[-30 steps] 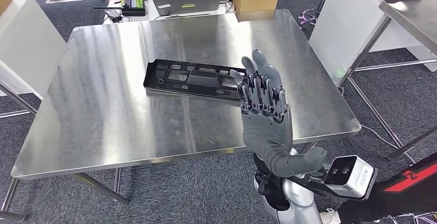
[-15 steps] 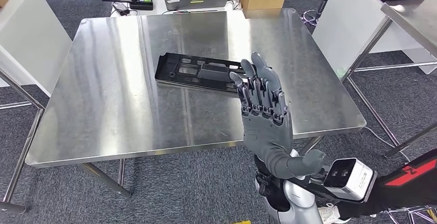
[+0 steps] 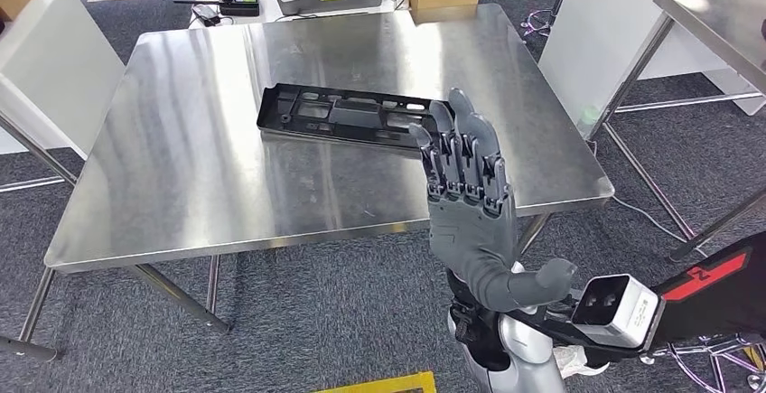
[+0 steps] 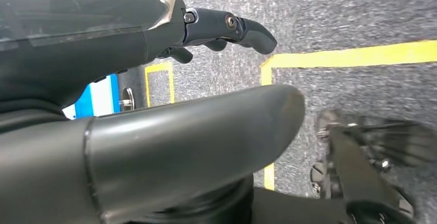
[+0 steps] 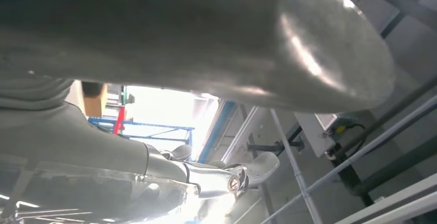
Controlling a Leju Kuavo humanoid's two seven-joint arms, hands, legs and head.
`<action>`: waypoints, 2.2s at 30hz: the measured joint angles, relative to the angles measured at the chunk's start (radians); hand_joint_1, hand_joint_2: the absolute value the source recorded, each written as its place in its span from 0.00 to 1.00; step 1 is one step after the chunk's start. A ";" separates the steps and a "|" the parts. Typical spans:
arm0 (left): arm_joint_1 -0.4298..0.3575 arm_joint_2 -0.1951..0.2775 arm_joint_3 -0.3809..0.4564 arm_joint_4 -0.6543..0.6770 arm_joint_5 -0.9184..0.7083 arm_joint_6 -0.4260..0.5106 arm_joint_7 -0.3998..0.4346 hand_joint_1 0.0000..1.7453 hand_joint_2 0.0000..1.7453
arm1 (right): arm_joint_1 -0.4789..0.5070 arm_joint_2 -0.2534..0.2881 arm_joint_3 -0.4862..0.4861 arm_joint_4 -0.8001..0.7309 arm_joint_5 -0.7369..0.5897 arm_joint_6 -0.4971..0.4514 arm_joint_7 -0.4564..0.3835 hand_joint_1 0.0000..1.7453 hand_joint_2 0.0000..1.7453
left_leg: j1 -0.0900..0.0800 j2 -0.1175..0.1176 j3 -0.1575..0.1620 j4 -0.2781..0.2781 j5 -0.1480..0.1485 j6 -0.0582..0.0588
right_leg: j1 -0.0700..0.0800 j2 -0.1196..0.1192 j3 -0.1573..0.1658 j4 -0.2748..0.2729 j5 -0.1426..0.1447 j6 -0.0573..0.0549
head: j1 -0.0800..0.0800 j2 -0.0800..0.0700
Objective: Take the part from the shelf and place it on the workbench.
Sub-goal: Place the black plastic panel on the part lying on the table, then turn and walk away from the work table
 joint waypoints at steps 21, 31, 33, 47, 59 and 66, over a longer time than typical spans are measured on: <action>-0.006 -0.002 0.007 0.000 0.000 0.009 0.000 0.00 0.00 | 0.003 -0.002 -0.012 -0.001 0.011 -0.003 0.000 0.00 0.00 | -0.015 0.010 0.071 -0.276 0.206 0.048 | 0.001 0.004 0.082 0.017 -0.083 0.062 | 0.007 0.000; 0.000 -0.001 0.009 0.000 0.000 0.013 0.000 0.00 0.00 | 0.005 0.008 -0.015 -0.003 0.015 -0.007 0.001 0.00 0.00 | -0.002 0.003 0.003 0.001 0.018 0.002 | 0.002 0.000 0.012 -0.008 -0.004 -0.003 | 0.004 0.000; 0.000 -0.001 0.009 0.000 0.000 0.013 0.000 0.00 0.00 | 0.005 0.008 -0.015 -0.003 0.015 -0.007 0.001 0.00 0.00 | 0.000 0.003 0.066 -0.044 0.058 0.004 | 0.003 0.000 -0.013 0.000 0.011 0.003 | 0.004 0.000; -0.008 -0.001 0.016 0.000 -0.008 0.019 0.000 0.00 0.00 | 0.003 -0.001 -0.016 -0.002 0.012 -0.016 0.002 0.00 0.00 | -0.010 0.015 0.116 -0.284 0.160 0.061 | 0.002 -0.001 -0.124 0.297 -0.121 0.050 | 0.011 0.000; 0.001 -0.003 0.016 0.001 -0.005 0.023 0.000 0.00 0.00 | -0.006 -0.004 -0.016 0.001 0.005 -0.019 0.003 0.00 0.00 | -0.001 0.008 0.017 -0.129 0.067 0.003 | 0.000 0.000 0.050 -0.018 -0.036 -0.004 | 0.006 0.000; 0.000 -0.002 0.016 0.001 -0.007 0.023 0.000 0.00 0.00 | -0.005 -0.006 -0.016 0.007 -0.003 -0.022 0.002 0.00 0.00 | -0.004 0.004 0.178 -0.197 0.085 0.019 | 0.014 -0.001 -0.024 0.004 0.013 0.008 | 0.006 0.000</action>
